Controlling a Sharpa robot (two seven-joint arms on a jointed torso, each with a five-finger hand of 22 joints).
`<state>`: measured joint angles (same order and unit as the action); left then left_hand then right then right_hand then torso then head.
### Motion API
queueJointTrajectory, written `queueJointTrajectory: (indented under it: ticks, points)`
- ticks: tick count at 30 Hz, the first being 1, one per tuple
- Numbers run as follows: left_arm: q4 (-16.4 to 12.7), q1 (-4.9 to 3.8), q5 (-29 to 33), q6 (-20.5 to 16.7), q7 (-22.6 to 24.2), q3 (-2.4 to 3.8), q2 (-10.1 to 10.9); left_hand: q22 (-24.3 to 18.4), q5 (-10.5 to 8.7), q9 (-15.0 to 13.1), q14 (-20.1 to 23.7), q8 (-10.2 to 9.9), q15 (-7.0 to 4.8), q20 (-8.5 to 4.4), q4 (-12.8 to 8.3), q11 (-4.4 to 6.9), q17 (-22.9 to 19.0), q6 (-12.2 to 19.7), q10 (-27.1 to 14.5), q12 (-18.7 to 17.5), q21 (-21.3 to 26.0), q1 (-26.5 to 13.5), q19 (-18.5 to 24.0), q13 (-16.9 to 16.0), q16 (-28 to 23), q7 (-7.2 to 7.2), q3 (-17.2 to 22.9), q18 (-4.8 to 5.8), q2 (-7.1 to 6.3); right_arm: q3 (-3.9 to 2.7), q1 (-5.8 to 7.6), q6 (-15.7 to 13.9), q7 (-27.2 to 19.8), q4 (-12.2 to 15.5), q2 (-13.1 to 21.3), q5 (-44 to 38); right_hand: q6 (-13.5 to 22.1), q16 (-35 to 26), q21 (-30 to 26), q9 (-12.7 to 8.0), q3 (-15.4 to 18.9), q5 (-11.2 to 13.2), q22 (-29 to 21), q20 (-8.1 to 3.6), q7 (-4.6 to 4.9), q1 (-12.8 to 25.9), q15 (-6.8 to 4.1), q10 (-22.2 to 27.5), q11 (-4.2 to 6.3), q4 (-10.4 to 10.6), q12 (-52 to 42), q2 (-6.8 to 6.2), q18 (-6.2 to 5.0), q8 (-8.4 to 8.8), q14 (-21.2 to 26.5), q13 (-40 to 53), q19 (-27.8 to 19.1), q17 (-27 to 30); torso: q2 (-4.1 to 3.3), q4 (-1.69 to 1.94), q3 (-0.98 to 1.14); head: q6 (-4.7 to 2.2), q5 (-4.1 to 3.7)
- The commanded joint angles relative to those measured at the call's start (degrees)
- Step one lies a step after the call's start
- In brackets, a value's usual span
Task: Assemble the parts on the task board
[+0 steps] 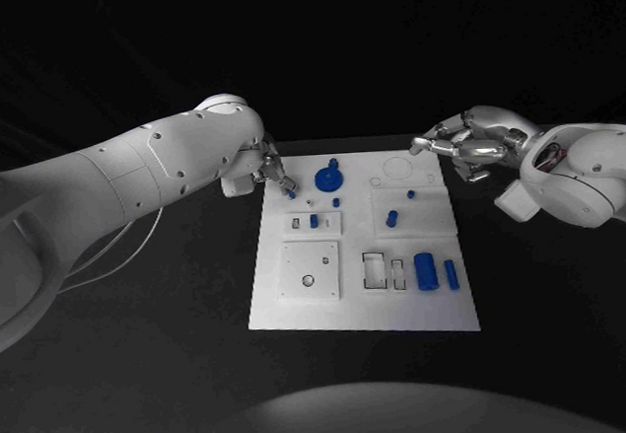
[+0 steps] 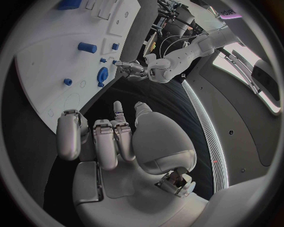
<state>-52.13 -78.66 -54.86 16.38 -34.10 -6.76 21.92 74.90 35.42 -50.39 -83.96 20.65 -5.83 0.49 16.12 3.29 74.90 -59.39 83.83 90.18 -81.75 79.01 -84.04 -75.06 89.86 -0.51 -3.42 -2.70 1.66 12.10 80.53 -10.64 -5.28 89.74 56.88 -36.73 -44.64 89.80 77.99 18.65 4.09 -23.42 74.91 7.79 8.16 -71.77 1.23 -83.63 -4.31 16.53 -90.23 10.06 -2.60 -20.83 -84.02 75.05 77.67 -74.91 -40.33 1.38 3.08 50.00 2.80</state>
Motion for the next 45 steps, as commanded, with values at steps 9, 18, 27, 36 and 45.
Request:
queueJointTrajectory:
  ticks: [9,18,27,36,45]
  points:
    - [-0.4,0.08,0.9,0.2,-0.4,0.01,0.1,8.6,-0.72,-1.0,-6.0,1.0,-0.67,-0.43,0.1,0.6,15.1,-0.4,6.2,-0.2,0.5,1.3,-1.0,-14.9,0.1,0.48,2.5,0.22,-0.78,0.0,-0.04,1.0,-0.1,0.1,0.1,-0.2,-0.5,0.2,-0.4,0.1,0.2,-0.3,10.1,0.16,0.05,-0.3,0.31,-6.4,-0.11,-0.3,0.2,-0.08,-1.15,0.16,-6.0,15.0,-0.5,-15.1,0.06,0.01,0.01,0.0,0.15]
    - [-3.5,-0.18,-1.0,0.9,-2.1,0.01,2.1,8.4,-1.49,-1.4,-6.0,1.2,-0.71,-0.5,0.2,0.63,15.1,-0.2,6.2,-0.2,0.9,1.3,-0.8,-14.9,0.1,0.49,3.7,0.13,-1.66,0.0,-0.04,0.9,0.0,0.0,0.2,-0.2,-0.5,0.2,-0.3,0.1,0.2,-0.3,10.1,0.17,0.06,-0.4,0.31,-6.4,-0.12,-0.3,0.2,-0.09,-1.15,0.17,-6.0,15.0,-0.4,-15.1,0.18,-0.06,0.02,0.0,0.33]
    - [-8.0,-0.59,-2.5,0.7,-2.0,0.0,4.3,8.3,-2.17,-1.8,-6.0,1.3,-0.72,-0.52,0.2,0.63,15.1,0.0,6.2,-0.2,1.1,1.4,-0.7,-14.9,0.1,0.49,6.1,0.1,-2.46,0.01,-0.07,1.0,0.0,-0.2,0.2,-0.2,-0.5,0.2,-0.3,0.1,0.2,-0.3,10.1,0.17,0.06,-0.4,0.31,-6.4,-0.12,-0.3,0.2,-0.09,-1.15,0.17,-6.0,15.0,-0.4,-15.1,0.38,-0.1,0.0,0.0,0.44]
    - [-12.5,-0.65,-2.8,0.0,-1.7,-0.02,6.8,8.4,-3.52,-2.2,-6.0,1.4,-0.7,-0.51,0.3,0.59,15.1,0.1,6.2,-0.2,1.3,0.6,-0.7,-14.9,0.1,0.42,9.6,0.1,-3.9,0.02,-0.25,1.1,0.2,-0.2,0.3,-0.1,-0.5,0.2,-0.4,0.1,0.2,-0.3,10.1,0.17,0.06,-0.4,0.31,-6.4,-0.12,-0.3,0.2,-0.1,-1.16,0.18,-6.0,15.0,-0.5,-15.1,0.25,-0.05,0.01,0.0,0.22]
    - [-18.3,-0.64,-3.0,-0.3,-1.7,-0.4,10.0,8.4,-3.7,-2.3,-6.0,1.3,-0.69,-0.5,0.3,0.59,15.1,0.1,6.2,-0.2,1.3,0.2,-0.7,-14.9,0.1,0.43,10.9,0.1,-4.42,0.03,-0.36,1.3,0.5,-0.2,0.5,-0.1,-0.5,0.2,-0.4,0.1,0.2,-0.3,10.1,0.17,0.06,-0.4,0.31,-6.4,-0.12,-0.3,0.2,-0.1,-1.16,0.18,-6.0,15.0,-0.5,-15.1,0.32,-0.05,0.06,0.0,0.39]
